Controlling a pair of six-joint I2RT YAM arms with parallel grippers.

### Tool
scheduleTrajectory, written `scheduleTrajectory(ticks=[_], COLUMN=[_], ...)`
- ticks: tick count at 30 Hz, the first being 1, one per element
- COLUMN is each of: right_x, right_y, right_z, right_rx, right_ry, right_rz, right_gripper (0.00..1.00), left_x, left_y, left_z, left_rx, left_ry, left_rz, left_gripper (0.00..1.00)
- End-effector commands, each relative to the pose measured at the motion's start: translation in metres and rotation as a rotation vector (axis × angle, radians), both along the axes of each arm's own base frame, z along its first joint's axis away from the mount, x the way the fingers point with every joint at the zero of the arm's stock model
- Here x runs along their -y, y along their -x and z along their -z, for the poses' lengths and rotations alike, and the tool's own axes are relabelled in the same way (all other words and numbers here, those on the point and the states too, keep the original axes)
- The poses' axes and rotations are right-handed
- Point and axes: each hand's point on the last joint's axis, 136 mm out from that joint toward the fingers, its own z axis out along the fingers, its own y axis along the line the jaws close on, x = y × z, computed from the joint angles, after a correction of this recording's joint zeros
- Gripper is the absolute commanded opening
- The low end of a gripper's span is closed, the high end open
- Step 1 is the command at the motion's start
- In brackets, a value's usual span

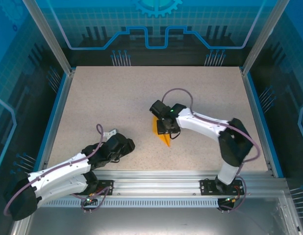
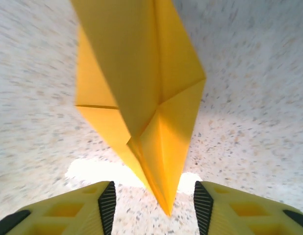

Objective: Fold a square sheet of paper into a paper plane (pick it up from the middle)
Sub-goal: Move a paper plane to the center of the table, then reset both arms

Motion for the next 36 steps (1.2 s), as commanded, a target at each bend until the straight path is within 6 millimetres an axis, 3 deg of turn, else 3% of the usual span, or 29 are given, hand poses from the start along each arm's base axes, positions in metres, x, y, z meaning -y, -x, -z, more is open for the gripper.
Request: scheduleTrajectory(ticks=[1, 4, 9, 11, 14, 16, 18, 21, 24, 26, 32, 35, 36], right_x=[0.017, 0.046, 0.13, 0.162, 0.222, 0.245, 0.255, 0.264, 0.266, 0.265, 0.257, 0.241, 0.233], right_y=[-0.001, -0.003, -0.004, -0.006, -0.006, -0.011, -0.016, -0.028, -0.044, -0.054, -0.095, -0.112, -0.115], right_z=[-0.047, -0.081, -0.117, -0.115, -0.094, -0.075, -0.056, -0.024, -0.003, 0.0, -0.019, -0.017, -0.006], right_rx=[0.114, 0.256, 0.493, 0.544, 0.585, 0.644, 0.656, 0.648, 0.67, 0.685, 0.862, 0.879, 0.876], right_ry=[0.001, 0.032, 0.146, 0.188, 0.3, 0.343, 0.328, 0.255, 0.194, 0.186, 0.161, 0.102, 0.084], right_rz=[-0.007, 0.029, 0.193, 0.236, 0.371, 0.386, 0.355, 0.33, 0.313, 0.3, 0.203, 0.118, 0.075], right_gripper=[0.51, 0.53, 0.74, 0.87, 0.91, 0.93, 0.99, 0.99, 0.99, 0.99, 0.98, 0.97, 0.97], left_x=[-0.007, -0.012, -0.024, -0.033, -0.051, -0.066, -0.083, -0.111, -0.125, -0.131, -0.145, -0.147, -0.148], left_y=[-0.008, -0.01, -0.015, -0.019, -0.027, -0.032, -0.038, -0.048, -0.062, -0.07, -0.097, -0.108, -0.111], left_z=[-0.015, -0.019, -0.03, -0.036, -0.051, -0.059, -0.065, -0.069, -0.072, -0.071, -0.061, -0.061, -0.063], left_rx=[0.045, 0.057, 0.104, 0.138, 0.202, 0.229, 0.251, 0.256, 0.275, 0.267, 0.222, 0.241, 0.257], left_ry=[-0.054, -0.084, -0.159, -0.213, -0.309, -0.374, -0.423, -0.492, -0.547, -0.574, -0.637, -0.607, -0.604], left_rz=[0.005, 0.009, 0.015, 0.012, -0.008, -0.033, -0.071, -0.155, -0.186, -0.189, -0.192, -0.195, -0.2], left_gripper=[0.69, 0.72, 0.8, 0.89, 0.98, 0.98, 0.99, 0.98, 0.98, 0.98, 0.98, 0.99, 0.98])
